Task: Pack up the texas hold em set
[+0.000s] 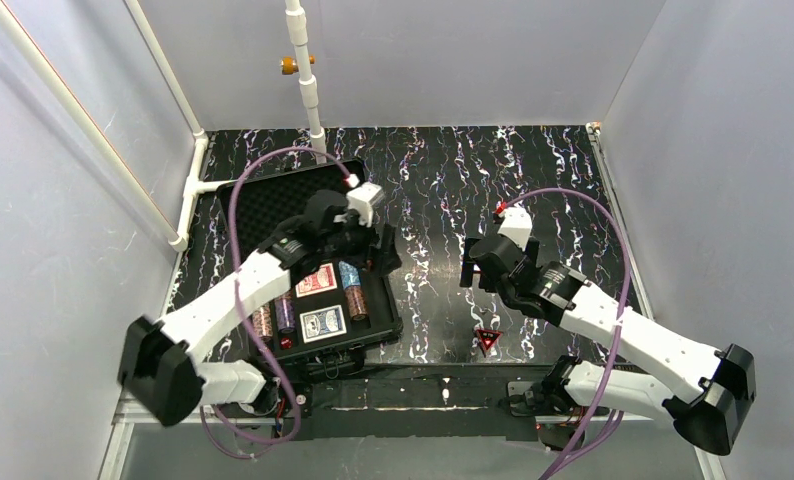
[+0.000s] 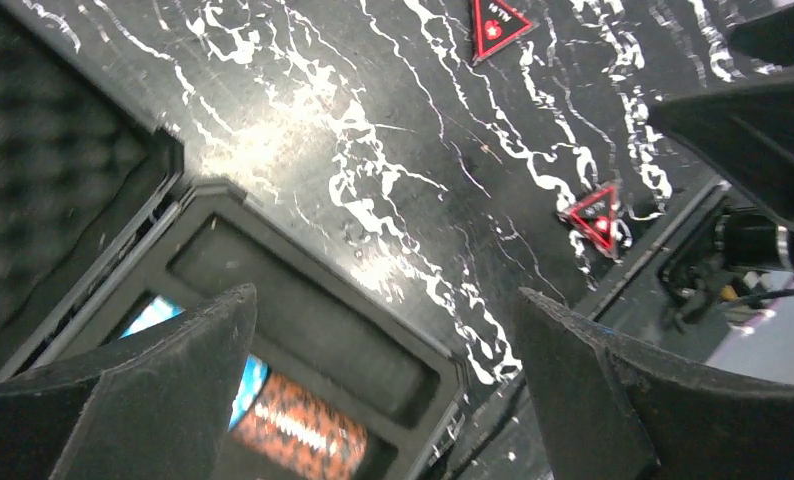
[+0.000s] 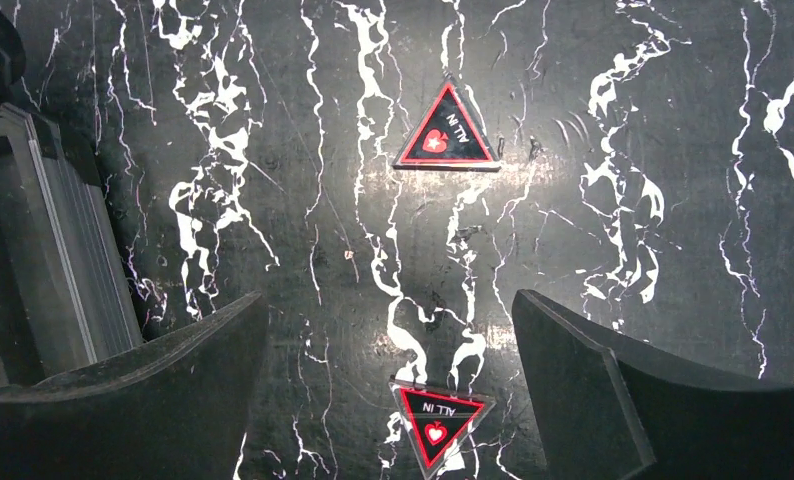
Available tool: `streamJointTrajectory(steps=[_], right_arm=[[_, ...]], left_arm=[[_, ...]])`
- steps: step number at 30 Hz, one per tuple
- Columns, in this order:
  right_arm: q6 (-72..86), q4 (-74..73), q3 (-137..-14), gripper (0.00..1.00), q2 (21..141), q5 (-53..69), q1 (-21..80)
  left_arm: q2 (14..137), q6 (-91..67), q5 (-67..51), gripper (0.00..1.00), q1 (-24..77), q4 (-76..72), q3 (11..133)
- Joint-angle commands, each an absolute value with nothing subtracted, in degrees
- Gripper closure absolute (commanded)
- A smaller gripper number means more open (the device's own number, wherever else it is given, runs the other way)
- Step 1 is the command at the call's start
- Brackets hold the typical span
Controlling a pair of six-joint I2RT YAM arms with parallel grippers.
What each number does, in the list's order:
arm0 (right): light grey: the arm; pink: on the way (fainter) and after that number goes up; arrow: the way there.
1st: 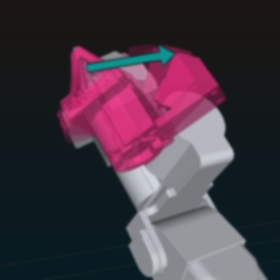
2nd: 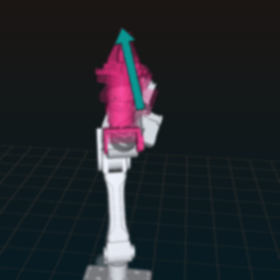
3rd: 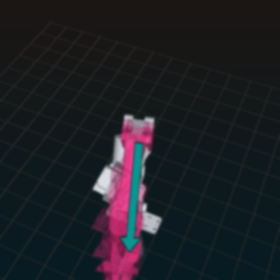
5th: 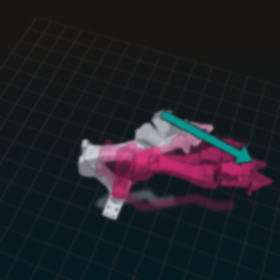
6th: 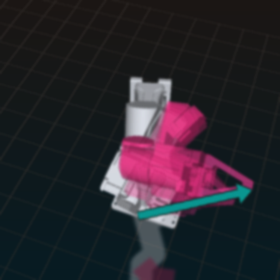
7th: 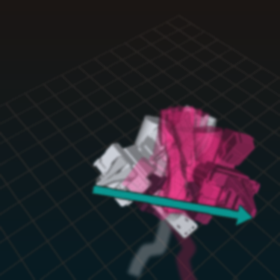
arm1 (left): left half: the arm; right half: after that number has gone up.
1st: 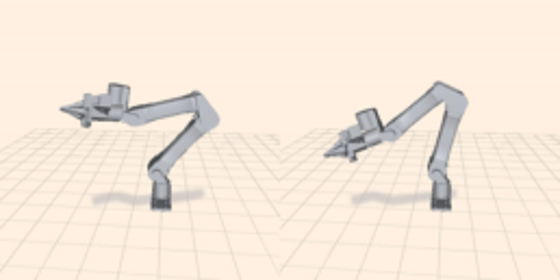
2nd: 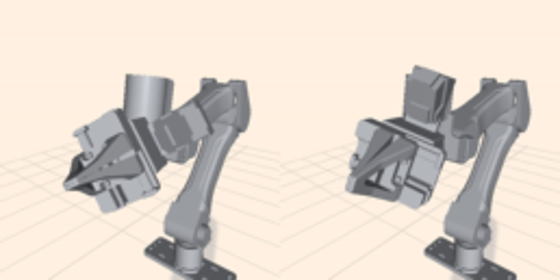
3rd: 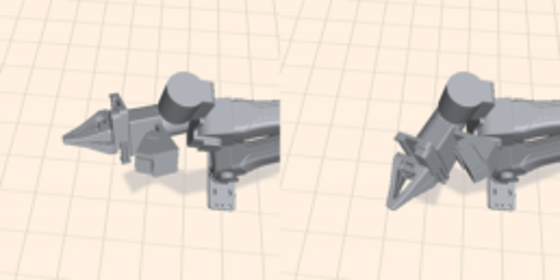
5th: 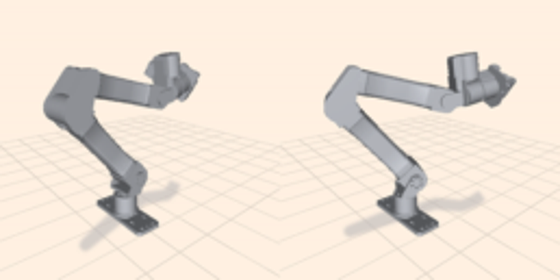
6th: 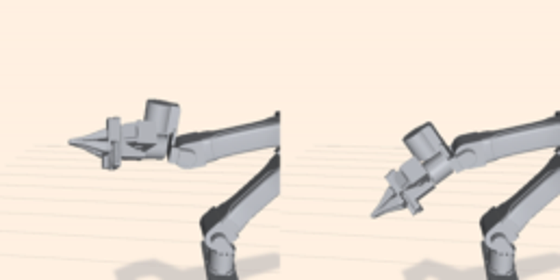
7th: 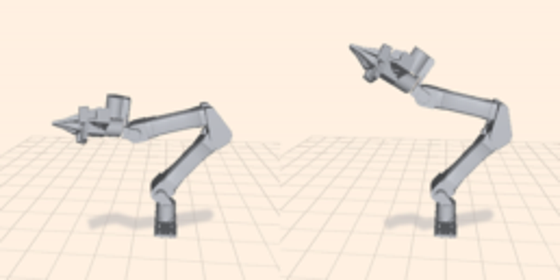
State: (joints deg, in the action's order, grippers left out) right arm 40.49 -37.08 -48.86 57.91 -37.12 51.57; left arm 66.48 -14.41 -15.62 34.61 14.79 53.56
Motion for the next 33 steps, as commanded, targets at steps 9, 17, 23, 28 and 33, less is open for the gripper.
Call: streamJointTrajectory(steps=[9,17,23,28,33], right_arm=[[41.8,-39.6,-49.1,0.02,55.2,-40.7,51.4],[41.3,-39.1,-48.8,0.02,54.8,-41.2,51.4],[40.6,-39.0,-48.9,0.02,55.3,-42.5,51.3],[40.0,-38.5,-49.1,0.02,55.7,-43.1,51.3],[39.6,-38.0,-49.3,0.02,56.6,-43.5,51.2]], left_arm=[[89.4,-1.0,-20.1,0.01,39.3,-0.8,61.9],[102.5,9.5,-22.7,0.01,39.2,-2.1,70.4],[112.2,10.0,-31.3,0.07,37.5,-2.5,76.6],[116.9,10.7,-33.3,0.10,36.6,-2.2,79.8],[120.1,10.3,-34.5,0.11,35.2,-2.1,81.9]])
